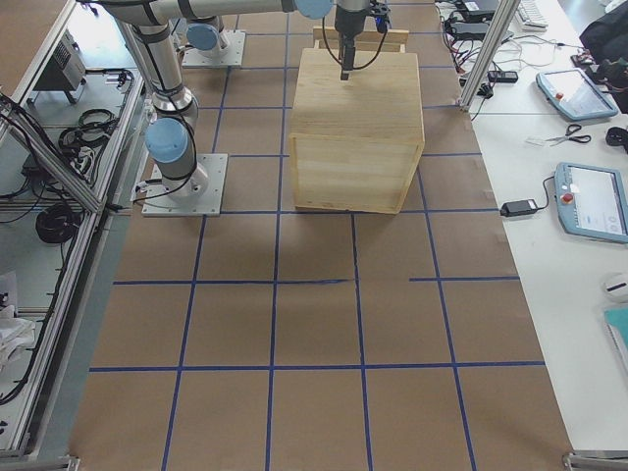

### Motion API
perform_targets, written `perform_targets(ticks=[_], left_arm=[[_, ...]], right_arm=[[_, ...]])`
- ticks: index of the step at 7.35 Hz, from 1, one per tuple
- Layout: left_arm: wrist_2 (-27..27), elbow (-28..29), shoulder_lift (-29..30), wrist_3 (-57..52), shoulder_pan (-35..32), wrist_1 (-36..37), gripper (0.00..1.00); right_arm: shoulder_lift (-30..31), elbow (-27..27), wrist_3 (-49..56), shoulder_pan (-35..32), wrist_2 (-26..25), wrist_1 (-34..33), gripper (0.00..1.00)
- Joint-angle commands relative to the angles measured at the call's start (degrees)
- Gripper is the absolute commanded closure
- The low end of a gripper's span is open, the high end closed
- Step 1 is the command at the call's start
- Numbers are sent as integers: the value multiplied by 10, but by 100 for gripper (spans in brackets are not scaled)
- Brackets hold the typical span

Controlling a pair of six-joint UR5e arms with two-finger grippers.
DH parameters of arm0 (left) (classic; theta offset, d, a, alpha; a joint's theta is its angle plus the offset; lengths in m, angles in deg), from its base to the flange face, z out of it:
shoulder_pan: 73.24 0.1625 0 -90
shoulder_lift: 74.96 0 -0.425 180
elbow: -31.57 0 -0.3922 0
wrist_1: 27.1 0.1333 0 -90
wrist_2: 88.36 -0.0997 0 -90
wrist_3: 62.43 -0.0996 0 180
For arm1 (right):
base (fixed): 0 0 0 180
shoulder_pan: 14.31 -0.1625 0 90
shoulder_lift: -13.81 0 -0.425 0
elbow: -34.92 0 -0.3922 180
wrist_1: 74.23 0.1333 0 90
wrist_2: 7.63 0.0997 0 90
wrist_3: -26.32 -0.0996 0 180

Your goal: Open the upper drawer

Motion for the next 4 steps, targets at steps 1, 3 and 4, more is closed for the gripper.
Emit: perform_targets(ticks=[1, 3, 4], left_arm=[[1, -22, -19, 6, -2, 0, 0], [3, -26, -20, 15, -4, -1, 0], [0, -28, -21, 15, -4, -1, 0]], right_arm=[[0, 0, -1, 0, 0, 0, 0], [0, 0, -1, 0, 0, 0, 0], [0, 0, 0, 0, 0, 0, 0]])
